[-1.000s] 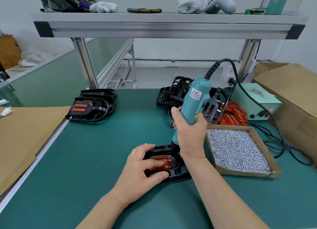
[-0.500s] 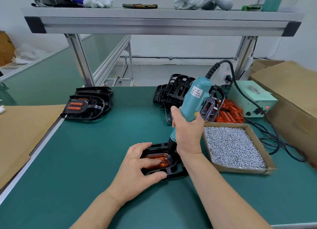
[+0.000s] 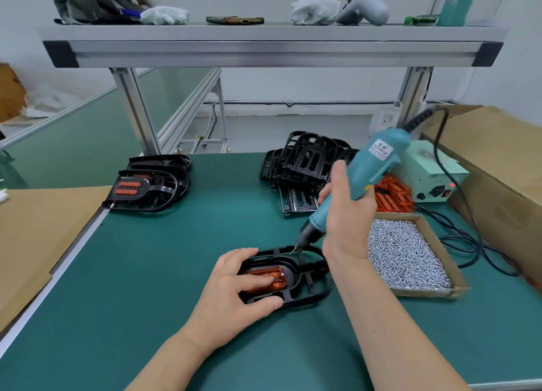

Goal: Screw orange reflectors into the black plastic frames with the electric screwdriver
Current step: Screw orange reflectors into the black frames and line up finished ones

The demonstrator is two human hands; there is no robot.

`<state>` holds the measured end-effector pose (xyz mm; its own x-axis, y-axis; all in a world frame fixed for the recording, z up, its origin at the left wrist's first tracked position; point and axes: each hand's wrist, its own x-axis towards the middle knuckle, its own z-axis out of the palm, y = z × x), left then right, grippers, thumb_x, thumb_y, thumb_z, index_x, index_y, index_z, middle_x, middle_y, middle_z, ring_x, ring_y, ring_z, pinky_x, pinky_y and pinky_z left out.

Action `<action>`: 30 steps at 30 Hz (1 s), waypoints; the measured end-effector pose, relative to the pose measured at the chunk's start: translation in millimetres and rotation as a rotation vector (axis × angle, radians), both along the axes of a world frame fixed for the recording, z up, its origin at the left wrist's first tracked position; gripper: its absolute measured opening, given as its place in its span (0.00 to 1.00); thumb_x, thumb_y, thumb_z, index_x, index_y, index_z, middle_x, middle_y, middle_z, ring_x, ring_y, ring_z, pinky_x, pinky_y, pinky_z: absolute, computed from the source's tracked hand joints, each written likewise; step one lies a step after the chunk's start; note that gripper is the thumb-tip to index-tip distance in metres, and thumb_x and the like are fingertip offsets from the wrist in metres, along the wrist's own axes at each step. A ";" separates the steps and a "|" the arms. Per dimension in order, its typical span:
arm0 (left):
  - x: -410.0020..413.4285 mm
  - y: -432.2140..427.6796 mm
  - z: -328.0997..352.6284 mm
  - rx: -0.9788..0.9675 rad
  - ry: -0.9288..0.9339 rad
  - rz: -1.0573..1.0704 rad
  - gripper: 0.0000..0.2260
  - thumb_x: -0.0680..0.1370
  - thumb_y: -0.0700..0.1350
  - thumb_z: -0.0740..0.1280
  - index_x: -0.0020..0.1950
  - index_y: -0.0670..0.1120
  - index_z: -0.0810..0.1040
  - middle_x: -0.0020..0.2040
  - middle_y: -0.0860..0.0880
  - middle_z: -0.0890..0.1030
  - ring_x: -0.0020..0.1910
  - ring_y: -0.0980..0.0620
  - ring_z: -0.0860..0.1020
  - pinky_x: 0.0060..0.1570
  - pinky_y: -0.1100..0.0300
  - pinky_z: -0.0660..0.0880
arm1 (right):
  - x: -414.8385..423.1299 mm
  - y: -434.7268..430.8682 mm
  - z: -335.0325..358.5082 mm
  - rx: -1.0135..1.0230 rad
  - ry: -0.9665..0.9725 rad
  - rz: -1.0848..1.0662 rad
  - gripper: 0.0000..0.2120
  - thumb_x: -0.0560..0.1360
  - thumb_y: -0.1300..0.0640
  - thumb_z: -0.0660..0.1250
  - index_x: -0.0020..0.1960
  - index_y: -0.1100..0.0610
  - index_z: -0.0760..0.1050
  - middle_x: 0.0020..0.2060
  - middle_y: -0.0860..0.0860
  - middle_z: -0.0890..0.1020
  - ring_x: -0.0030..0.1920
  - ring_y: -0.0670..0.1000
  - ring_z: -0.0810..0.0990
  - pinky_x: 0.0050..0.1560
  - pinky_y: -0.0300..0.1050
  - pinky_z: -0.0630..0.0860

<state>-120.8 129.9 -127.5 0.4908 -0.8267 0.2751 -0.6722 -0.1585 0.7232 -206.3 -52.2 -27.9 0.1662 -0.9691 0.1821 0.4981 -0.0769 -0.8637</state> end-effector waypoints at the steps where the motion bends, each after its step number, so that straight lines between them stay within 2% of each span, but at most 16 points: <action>1: -0.3 -0.1 -0.2 -0.001 0.000 0.001 0.19 0.65 0.69 0.71 0.51 0.62 0.85 0.69 0.65 0.69 0.72 0.61 0.63 0.71 0.63 0.60 | -2.8 -8.5 0.8 0.051 -0.002 -0.026 0.15 0.75 0.43 0.71 0.49 0.52 0.72 0.28 0.45 0.77 0.29 0.45 0.76 0.35 0.40 0.75; 6: 0.1 -0.9 -2.3 0.001 0.005 -0.001 0.20 0.65 0.70 0.71 0.52 0.62 0.85 0.69 0.66 0.69 0.72 0.61 0.63 0.70 0.64 0.60 | -21.3 -46.5 -8.8 0.434 -0.096 -0.071 0.14 0.83 0.45 0.62 0.59 0.56 0.70 0.39 0.50 0.78 0.32 0.43 0.81 0.36 0.41 0.80; 8: 0.4 -1.0 -3.2 0.000 0.020 0.004 0.20 0.65 0.70 0.71 0.51 0.62 0.85 0.69 0.68 0.68 0.72 0.63 0.63 0.70 0.67 0.59 | -29.3 -56.6 -14.8 0.516 -0.079 -0.099 0.11 0.83 0.49 0.61 0.59 0.56 0.69 0.40 0.51 0.79 0.36 0.45 0.82 0.38 0.42 0.81; 11: 1.1 -1.4 -4.4 -0.001 0.032 0.001 0.19 0.65 0.70 0.72 0.51 0.63 0.85 0.69 0.68 0.68 0.73 0.64 0.62 0.69 0.67 0.58 | -38.5 -68.5 -23.8 0.556 -0.008 -0.157 0.07 0.83 0.49 0.60 0.49 0.52 0.69 0.39 0.50 0.81 0.38 0.46 0.81 0.39 0.42 0.78; 14: 1.2 -1.6 -4.9 -0.001 0.040 0.002 0.19 0.65 0.70 0.72 0.51 0.64 0.85 0.69 0.69 0.68 0.73 0.63 0.62 0.69 0.66 0.59 | -44.4 -76.7 -31.9 0.599 0.082 -0.165 0.07 0.82 0.49 0.60 0.48 0.50 0.70 0.42 0.49 0.82 0.40 0.46 0.79 0.40 0.43 0.74; 16: 1.4 -1.4 -5.2 -0.005 0.043 0.002 0.18 0.65 0.70 0.72 0.50 0.65 0.85 0.69 0.69 0.68 0.73 0.63 0.63 0.70 0.65 0.59 | -46.4 -79.6 -35.6 0.635 0.108 -0.156 0.05 0.82 0.51 0.61 0.53 0.52 0.70 0.46 0.51 0.79 0.44 0.48 0.77 0.43 0.44 0.74; 18: 1.3 -1.4 -5.3 -0.002 0.041 0.001 0.18 0.65 0.70 0.72 0.51 0.65 0.84 0.69 0.69 0.67 0.73 0.63 0.63 0.70 0.64 0.60 | -47.3 -81.9 -37.3 0.668 0.095 -0.132 0.08 0.82 0.53 0.62 0.59 0.53 0.68 0.50 0.52 0.77 0.48 0.50 0.77 0.45 0.45 0.74; 22: 1.3 -1.4 -4.2 -0.006 0.042 0.001 0.18 0.65 0.70 0.72 0.50 0.65 0.84 0.69 0.68 0.68 0.73 0.62 0.62 0.71 0.61 0.61 | -51.5 -83.8 -38.0 0.704 0.053 -0.100 0.09 0.82 0.55 0.63 0.61 0.53 0.69 0.54 0.53 0.76 0.52 0.52 0.77 0.41 0.44 0.74; 25: 1.2 -2.3 -3.3 -0.002 0.038 0.002 0.19 0.65 0.69 0.72 0.51 0.64 0.85 0.70 0.66 0.68 0.73 0.63 0.62 0.73 0.59 0.61 | -59.2 -83.5 -38.7 0.715 -0.011 -0.055 0.12 0.82 0.57 0.62 0.65 0.54 0.69 0.58 0.54 0.77 0.50 0.52 0.77 0.42 0.45 0.73; 28: 0.6 -1.8 -2.9 -0.008 0.039 0.006 0.19 0.65 0.69 0.72 0.51 0.64 0.85 0.70 0.66 0.68 0.73 0.63 0.62 0.73 0.57 0.61 | -67.3 -78.6 -37.8 0.694 -0.071 -0.017 0.18 0.82 0.61 0.62 0.71 0.58 0.67 0.62 0.57 0.76 0.50 0.53 0.79 0.49 0.47 0.76; 30: 0.2 -1.3 -2.5 -0.010 0.040 0.005 0.19 0.65 0.69 0.71 0.51 0.64 0.85 0.70 0.66 0.68 0.73 0.63 0.62 0.73 0.56 0.61 | -71.7 -72.7 -32.0 0.701 -0.125 0.011 0.16 0.82 0.64 0.62 0.68 0.60 0.67 0.63 0.60 0.75 0.51 0.55 0.79 0.57 0.49 0.77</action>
<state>-120.7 128.6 -130.0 0.5061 -0.8212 0.2636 -0.6417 -0.1543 0.7513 -278.0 -124.9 -59.9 0.1956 -0.8636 -0.4647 0.5943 0.4813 -0.6443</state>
